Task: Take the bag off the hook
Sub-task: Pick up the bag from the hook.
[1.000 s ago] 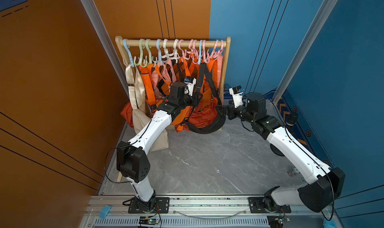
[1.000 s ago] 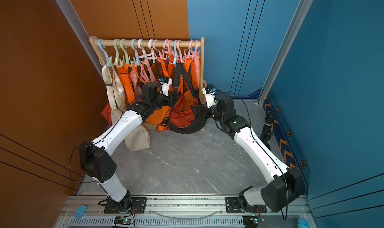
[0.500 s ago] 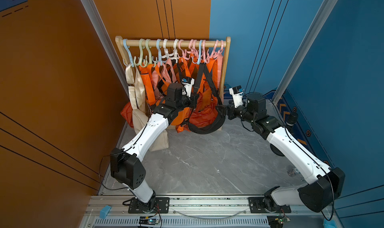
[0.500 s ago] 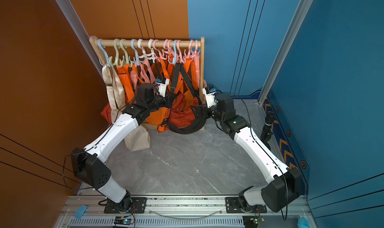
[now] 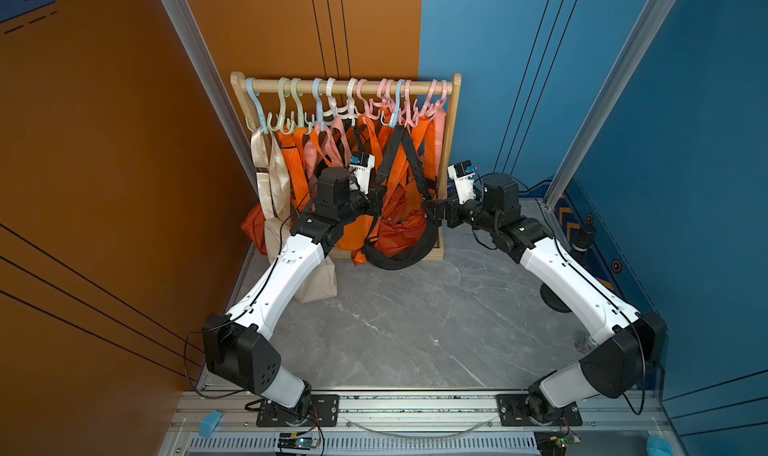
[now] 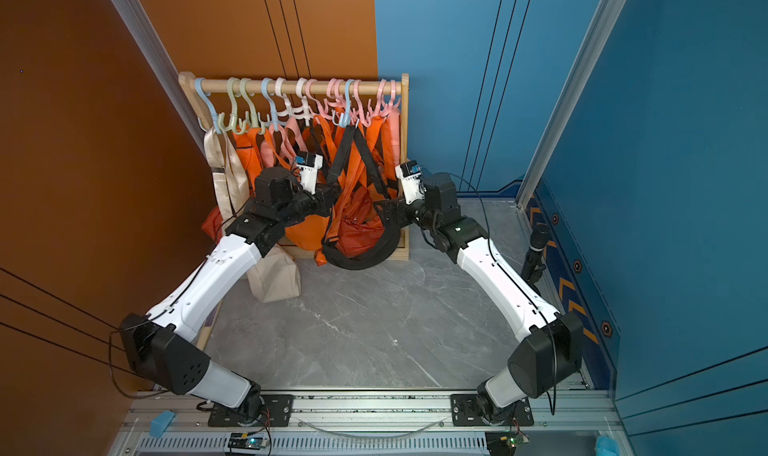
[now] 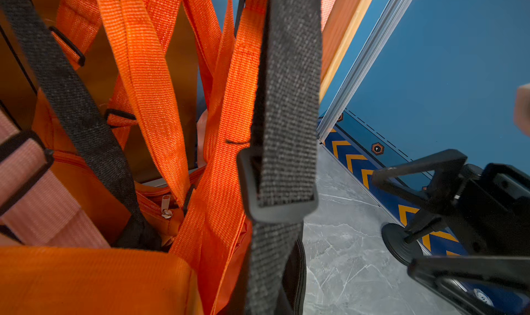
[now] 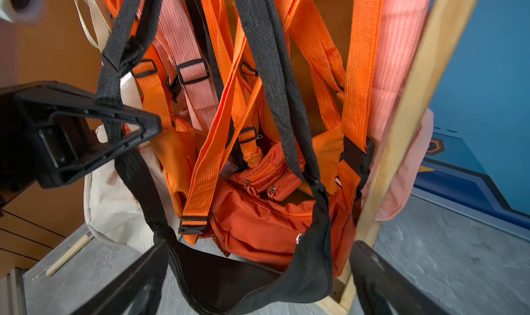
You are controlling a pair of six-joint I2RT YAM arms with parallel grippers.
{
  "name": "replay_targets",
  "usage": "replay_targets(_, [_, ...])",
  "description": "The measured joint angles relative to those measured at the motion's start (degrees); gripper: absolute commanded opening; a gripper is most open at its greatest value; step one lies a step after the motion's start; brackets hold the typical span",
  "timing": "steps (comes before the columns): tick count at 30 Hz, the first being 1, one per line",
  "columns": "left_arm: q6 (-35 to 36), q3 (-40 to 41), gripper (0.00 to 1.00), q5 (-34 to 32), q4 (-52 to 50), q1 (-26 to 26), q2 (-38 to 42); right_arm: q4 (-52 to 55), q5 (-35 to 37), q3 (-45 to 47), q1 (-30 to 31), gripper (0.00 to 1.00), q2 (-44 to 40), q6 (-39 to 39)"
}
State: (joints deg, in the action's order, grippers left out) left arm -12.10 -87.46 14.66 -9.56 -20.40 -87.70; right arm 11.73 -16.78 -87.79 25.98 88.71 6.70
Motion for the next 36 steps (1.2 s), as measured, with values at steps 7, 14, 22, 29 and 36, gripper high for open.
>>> replay_targets(7, [-1.5, 0.1, 0.00, 1.9, 1.4, 2.6, 0.0, -0.9, -1.1, -11.2, 0.0, 0.92, 9.0, -1.0])
replay_targets(14, [-2.8, 0.1, 0.00, 3.2, 2.8, 4.0, 0.1, -0.9, -1.3, -21.6, -0.2, 0.87, 18.1, -1.0])
replay_targets(22, [-3.0, 0.3, 0.00, 4.7, 3.5, 5.2, 0.1, -0.2, -1.7, -30.3, -1.2, 0.73, 25.2, -1.8])
replay_targets(29, [-4.1, 1.1, 0.00, 5.8, 5.3, 6.4, 0.1, 1.3, -4.0, -35.8, -1.8, 0.28, 29.0, -1.7])
replay_targets(36, [-4.9, 1.1, 0.00, 6.5, 6.0, 6.7, 0.1, 2.2, -4.8, -35.6, -1.1, 0.00, 28.9, -1.8])
